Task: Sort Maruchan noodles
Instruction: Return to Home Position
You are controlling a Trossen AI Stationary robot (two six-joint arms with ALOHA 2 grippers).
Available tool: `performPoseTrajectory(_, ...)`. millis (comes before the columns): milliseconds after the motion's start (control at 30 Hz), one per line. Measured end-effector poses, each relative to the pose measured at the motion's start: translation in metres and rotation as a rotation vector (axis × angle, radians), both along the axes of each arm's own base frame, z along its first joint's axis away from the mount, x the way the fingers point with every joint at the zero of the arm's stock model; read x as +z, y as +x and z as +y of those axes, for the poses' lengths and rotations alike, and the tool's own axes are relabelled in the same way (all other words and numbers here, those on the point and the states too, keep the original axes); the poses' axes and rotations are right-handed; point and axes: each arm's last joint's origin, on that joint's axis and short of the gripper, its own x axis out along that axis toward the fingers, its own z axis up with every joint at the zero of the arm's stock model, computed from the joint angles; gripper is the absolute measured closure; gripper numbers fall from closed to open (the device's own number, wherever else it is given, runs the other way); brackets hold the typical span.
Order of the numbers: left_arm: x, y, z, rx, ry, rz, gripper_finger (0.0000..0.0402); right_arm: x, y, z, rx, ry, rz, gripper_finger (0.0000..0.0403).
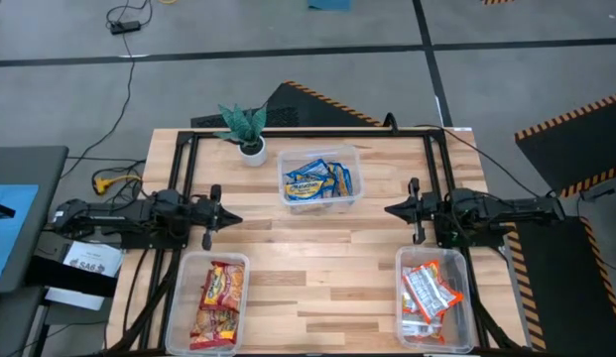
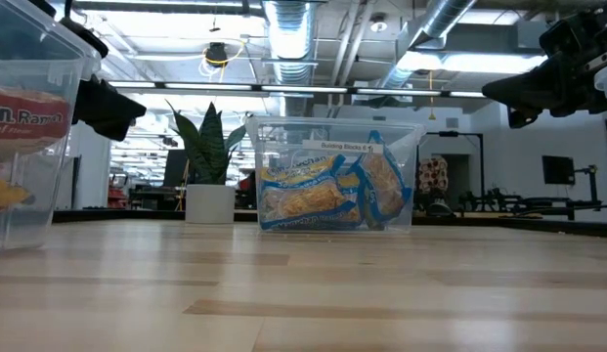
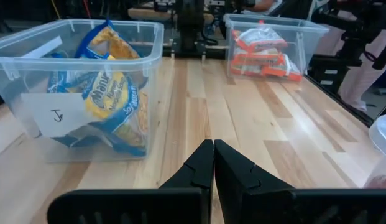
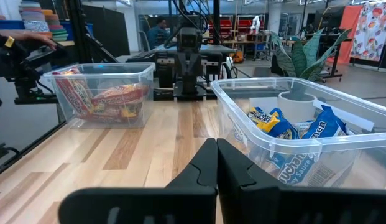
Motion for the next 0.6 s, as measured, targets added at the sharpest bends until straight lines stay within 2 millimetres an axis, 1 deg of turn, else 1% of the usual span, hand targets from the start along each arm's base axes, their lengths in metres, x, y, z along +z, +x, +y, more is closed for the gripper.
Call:
performPoseTrajectory(133,0.004,-0.003,-0.001,-0.01,0.002,-0.05,0.0401,0.0,0.0,0.0,0.0,0.0,0.0,0.0387)
performPoseTrajectory(233,0.01,-0.008,-0.002,-0.012,0.002,-0.127,0.0401,0.001,-0.001,0.0,0.0,0.0,-0.014,0.0387)
performPoseTrajectory(367,0.015,-0.008,-0.002,-0.009,0.003,-0.173,0.0401,0.003,-0.002,0.0,0.0,0.001,-0.044,0.0387)
performPoseTrajectory(500,0.01,-0.008,-0.002,-0.004,0.003,-0.129,0.0401,0.004,-0.002,0.0,0.0,0.002,-0.052,0.0387)
performPoseTrajectory(600,0.011,-0.008,-0.001,0.004,0.003,-0.141,0.0401,0.004,-0.002,0.0,0.0,0.002,-0.052,0.0387)
